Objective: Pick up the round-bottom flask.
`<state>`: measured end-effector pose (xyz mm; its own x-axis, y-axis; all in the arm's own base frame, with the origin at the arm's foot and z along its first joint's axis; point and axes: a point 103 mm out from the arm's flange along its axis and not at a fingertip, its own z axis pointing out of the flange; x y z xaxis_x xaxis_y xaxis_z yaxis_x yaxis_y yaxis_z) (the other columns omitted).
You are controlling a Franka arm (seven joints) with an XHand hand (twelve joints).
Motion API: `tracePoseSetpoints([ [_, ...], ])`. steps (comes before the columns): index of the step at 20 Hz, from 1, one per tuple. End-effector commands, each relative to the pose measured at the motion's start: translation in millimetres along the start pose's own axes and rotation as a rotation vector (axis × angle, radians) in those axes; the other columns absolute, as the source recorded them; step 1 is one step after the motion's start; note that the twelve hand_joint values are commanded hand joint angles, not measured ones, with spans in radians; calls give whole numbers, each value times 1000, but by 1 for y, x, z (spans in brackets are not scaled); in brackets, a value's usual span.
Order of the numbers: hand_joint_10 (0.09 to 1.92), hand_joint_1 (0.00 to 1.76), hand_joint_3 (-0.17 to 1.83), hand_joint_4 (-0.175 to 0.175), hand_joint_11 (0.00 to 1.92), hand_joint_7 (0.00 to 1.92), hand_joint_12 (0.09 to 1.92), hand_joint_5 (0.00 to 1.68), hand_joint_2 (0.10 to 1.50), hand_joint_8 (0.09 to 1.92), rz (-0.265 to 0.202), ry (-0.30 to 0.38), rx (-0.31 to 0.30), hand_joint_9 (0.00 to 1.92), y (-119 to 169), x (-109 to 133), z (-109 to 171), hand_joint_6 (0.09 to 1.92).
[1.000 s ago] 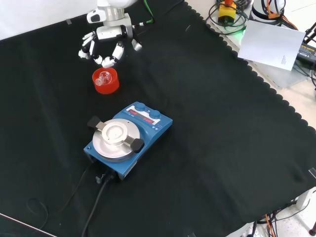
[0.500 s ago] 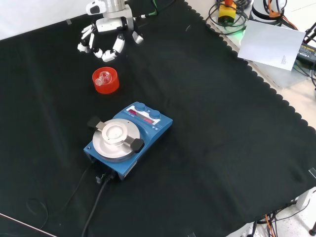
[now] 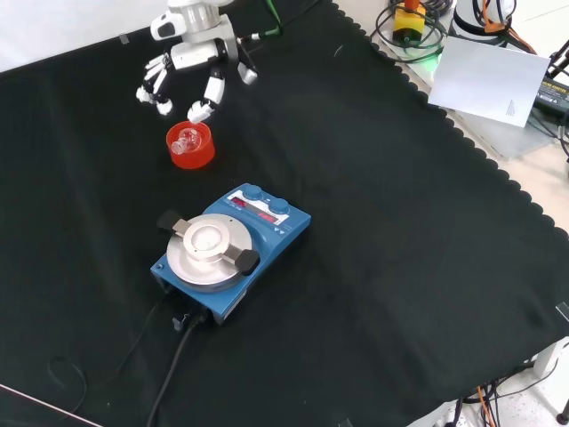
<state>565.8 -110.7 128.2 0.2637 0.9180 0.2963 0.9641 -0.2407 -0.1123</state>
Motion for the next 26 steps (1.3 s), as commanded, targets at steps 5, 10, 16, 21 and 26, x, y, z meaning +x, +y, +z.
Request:
tracePoseSetpoints([
  [5, 604, 924, 680, 5, 143, 276, 1337, 613, 578, 555, -3, -14, 61, 486, 19, 4, 30, 736],
  [10, 614, 925, 674, 8, 137, 270, 1344, 627, 576, 562, 2, -3, 86, 479, 24, 3, 41, 710],
  [16, 615, 925, 671, 15, 135, 269, 1344, 651, 575, 564, 0, -16, 96, 477, 25, 0, 54, 712],
  [21, 616, 926, 669, 19, 134, 268, 1344, 671, 574, 564, -1, -21, 96, 476, 26, 0, 58, 713],
  [26, 618, 928, 664, 34, 140, 275, 1343, 743, 580, 567, 1, -25, 89, 483, 26, -1, 61, 716],
])
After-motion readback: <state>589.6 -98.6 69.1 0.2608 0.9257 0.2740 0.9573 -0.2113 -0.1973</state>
